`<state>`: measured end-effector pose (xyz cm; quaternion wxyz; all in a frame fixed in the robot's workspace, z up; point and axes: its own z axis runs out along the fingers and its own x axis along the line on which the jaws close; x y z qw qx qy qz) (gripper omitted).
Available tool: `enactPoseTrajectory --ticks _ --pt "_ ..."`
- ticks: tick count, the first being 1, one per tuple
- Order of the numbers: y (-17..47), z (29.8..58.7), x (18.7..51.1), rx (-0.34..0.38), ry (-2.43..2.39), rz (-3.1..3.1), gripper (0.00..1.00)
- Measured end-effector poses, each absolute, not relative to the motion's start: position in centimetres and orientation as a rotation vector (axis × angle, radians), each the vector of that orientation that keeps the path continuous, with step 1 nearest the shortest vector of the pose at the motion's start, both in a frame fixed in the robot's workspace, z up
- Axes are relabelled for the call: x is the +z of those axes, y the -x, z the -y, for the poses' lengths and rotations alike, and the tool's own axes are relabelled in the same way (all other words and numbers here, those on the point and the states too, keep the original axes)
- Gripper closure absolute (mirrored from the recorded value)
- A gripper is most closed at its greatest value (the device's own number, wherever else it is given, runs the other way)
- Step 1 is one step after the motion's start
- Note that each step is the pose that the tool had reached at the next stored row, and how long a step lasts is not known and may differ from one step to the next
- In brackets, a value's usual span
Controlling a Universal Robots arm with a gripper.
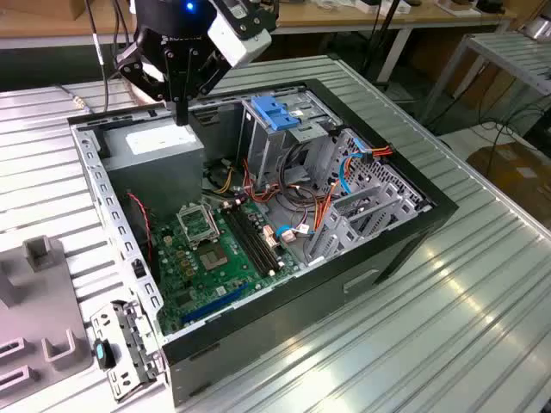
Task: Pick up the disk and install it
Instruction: 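Reach for the disk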
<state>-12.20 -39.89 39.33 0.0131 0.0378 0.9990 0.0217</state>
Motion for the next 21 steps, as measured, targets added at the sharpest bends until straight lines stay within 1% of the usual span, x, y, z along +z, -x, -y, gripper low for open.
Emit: enactPoseTrajectory --ticks 21 --pt "12.87 39.89 39.3 0.068 -0.118 -3.115 0.89"
